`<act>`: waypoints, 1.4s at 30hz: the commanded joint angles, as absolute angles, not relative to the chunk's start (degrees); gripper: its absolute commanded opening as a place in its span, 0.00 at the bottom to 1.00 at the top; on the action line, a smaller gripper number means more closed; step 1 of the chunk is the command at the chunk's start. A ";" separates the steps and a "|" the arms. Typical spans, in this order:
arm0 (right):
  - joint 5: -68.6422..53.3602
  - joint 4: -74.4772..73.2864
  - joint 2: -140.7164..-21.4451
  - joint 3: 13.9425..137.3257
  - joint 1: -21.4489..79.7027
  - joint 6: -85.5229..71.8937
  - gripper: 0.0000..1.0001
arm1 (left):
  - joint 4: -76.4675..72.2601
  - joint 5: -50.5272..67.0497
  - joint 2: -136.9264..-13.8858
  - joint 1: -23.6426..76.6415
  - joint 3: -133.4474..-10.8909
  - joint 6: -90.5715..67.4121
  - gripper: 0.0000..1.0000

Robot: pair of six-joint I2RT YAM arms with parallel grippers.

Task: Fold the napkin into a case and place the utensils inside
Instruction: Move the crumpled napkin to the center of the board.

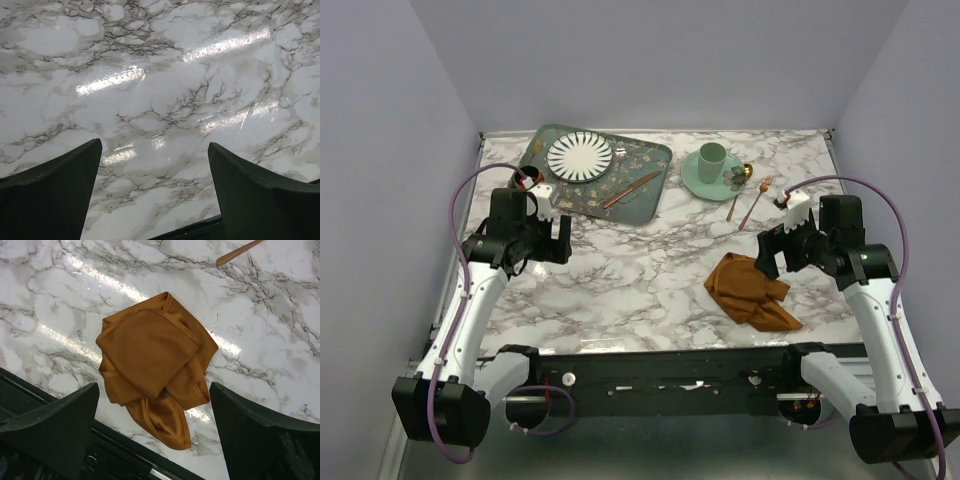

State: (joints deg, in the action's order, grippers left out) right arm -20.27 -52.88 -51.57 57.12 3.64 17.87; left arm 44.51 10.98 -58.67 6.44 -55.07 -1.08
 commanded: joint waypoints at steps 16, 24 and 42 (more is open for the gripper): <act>-19.85 -62.49 -74.61 60.73 3.34 30.49 1.00 | 46.05 14.06 -58.80 6.15 -60.73 4.13 0.99; -21.18 -58.09 -89.10 62.49 5.36 29.36 1.00 | 45.97 13.71 -58.36 6.24 -59.33 3.78 0.99; -45.72 -50.03 -81.49 73.30 20.73 20.66 0.01 | 47.73 20.99 -61.35 6.15 -63.19 6.15 0.99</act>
State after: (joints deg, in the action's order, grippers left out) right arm -38.94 -57.91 -92.20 70.81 14.76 25.28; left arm 47.09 13.87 -60.53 6.44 -59.94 4.21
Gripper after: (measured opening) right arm 0.014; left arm 0.988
